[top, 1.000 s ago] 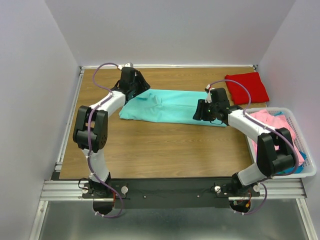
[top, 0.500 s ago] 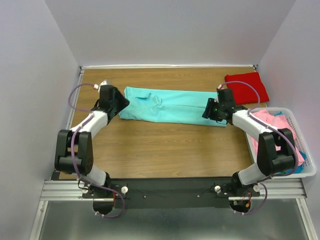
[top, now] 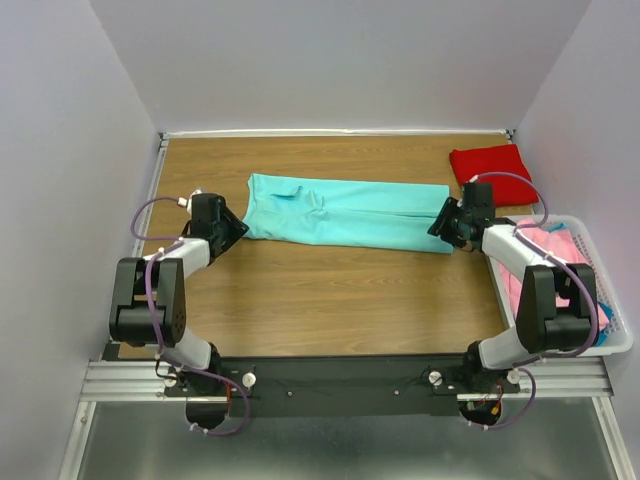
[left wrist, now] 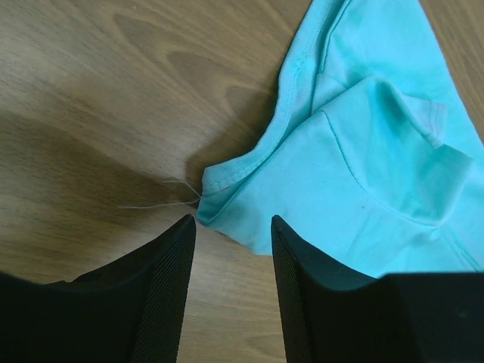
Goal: Fold and stack the t-shirts
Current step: Fold the tshirt
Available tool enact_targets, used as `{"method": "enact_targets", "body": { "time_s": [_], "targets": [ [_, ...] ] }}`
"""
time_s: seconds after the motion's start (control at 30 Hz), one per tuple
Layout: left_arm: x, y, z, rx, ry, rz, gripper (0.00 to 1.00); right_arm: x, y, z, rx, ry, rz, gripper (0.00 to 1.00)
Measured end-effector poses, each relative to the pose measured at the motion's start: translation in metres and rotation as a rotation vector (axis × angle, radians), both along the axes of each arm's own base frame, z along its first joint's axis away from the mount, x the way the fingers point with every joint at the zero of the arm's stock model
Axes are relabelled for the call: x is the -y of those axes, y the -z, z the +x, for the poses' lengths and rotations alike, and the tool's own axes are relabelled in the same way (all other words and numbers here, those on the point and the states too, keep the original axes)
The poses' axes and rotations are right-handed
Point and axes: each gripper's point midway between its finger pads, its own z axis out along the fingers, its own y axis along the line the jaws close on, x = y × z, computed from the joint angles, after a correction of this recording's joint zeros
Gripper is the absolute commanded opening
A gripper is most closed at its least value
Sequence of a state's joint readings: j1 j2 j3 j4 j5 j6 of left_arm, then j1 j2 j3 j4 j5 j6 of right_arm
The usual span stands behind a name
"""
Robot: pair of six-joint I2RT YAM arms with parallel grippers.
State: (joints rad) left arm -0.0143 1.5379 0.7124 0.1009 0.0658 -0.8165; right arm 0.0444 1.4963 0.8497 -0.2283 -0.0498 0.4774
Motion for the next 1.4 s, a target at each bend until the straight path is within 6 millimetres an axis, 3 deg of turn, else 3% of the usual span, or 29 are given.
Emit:
{"method": "enact_targets", "body": {
  "time_s": [0.17, 0.3, 0.43, 0.57, 0.67, 0.87, 1.03, 1.07, 1.23, 1.27, 1.37, 1.4],
  "targets": [
    [0.003, 0.018, -0.001, -0.044, 0.007, -0.013, 0.5, 0.001, -0.001, 0.002, 0.009, 0.02, 0.013, 0.52],
    [0.003, 0.019, 0.004, -0.041, 0.004, -0.017, 0.42, 0.005, -0.003, 0.006, 0.022, 0.039, 0.016, 0.52],
    [0.003, 0.02, 0.006, -0.046, 0.003, -0.017, 0.24, 0.009, 0.003, 0.008, 0.019, 0.06, 0.018, 0.52],
    [0.002, 0.023, 0.004, -0.065, 0.007, -0.01, 0.01, 0.014, 0.021, 0.002, -0.028, 0.084, 0.016, 0.52],
    [0.0, 0.025, 0.001, -0.089, 0.008, 0.009, 0.0, 0.018, 0.036, -0.006, -0.069, 0.098, -0.004, 0.52],
    [-0.01, 0.022, 0.0, -0.124, 0.008, 0.077, 0.0, 0.026, 0.038, -0.004, -0.057, 0.129, -0.015, 0.52],
    [-0.017, 0.019, -0.024, -0.154, 0.009, 0.124, 0.0, 0.027, 0.039, -0.005, -0.054, 0.138, -0.01, 0.52],
    [-0.017, 0.018, -0.031, -0.156, 0.01, 0.126, 0.02, 0.027, 0.038, -0.007, -0.055, 0.138, -0.01, 0.52],
    [-0.019, 0.016, -0.062, -0.162, 0.007, 0.133, 0.35, 0.027, 0.037, -0.021, -0.089, 0.126, -0.016, 0.52],
    [-0.021, 0.014, -0.065, -0.158, 0.001, 0.139, 0.48, 0.026, 0.035, -0.025, -0.099, 0.118, -0.015, 0.52],
    [-0.025, 0.002, -0.068, -0.125, -0.016, 0.156, 0.64, 0.02, 0.026, -0.032, -0.101, 0.083, 0.007, 0.52],
    [-0.027, -0.004, -0.067, -0.106, -0.023, 0.162, 0.64, 0.018, 0.02, -0.032, -0.09, 0.068, 0.015, 0.52]
  ]
}}
